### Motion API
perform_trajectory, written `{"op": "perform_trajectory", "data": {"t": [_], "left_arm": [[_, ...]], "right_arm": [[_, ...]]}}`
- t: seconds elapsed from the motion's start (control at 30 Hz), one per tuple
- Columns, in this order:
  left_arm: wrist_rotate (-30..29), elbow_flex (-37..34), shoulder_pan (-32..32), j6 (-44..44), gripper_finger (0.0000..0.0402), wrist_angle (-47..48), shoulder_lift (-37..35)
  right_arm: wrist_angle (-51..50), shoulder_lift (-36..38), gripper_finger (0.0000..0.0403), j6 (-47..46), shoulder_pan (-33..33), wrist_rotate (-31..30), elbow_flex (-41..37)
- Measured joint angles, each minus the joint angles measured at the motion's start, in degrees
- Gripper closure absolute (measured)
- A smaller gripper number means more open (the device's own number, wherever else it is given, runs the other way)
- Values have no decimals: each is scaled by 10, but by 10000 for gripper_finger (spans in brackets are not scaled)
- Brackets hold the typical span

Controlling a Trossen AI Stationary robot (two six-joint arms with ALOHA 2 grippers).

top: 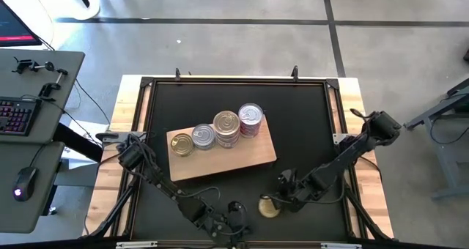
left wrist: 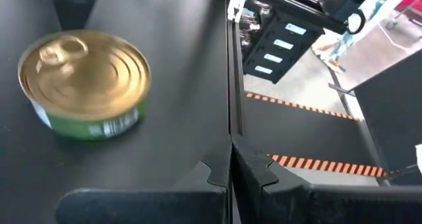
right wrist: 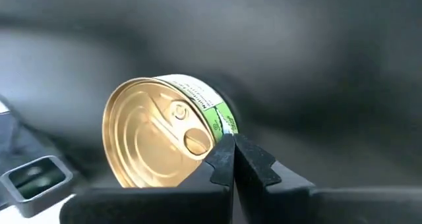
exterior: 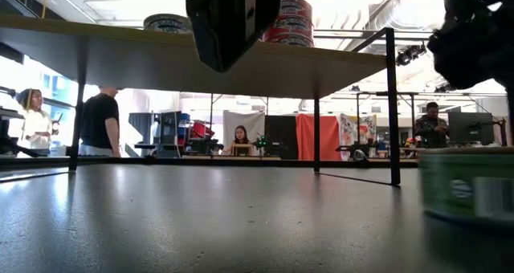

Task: Stack canned seafood by type on shelf
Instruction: Stack the green can on the top of the other green tuna can on the shelf

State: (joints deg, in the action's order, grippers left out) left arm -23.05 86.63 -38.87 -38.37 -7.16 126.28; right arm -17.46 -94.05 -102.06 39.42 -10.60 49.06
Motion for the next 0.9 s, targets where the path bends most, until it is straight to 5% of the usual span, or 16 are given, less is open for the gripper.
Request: {"op": "perform_trajectory", "data": {"t": [0.3,0.9], "left_arm": [[-50,0,0,-4,402,10,0],[-92,0,31,52,401,98,0]], "right_arm": [[153,-49,403,19,0,-27,0],[155,-57,403,-72,75,-65,5]]}}
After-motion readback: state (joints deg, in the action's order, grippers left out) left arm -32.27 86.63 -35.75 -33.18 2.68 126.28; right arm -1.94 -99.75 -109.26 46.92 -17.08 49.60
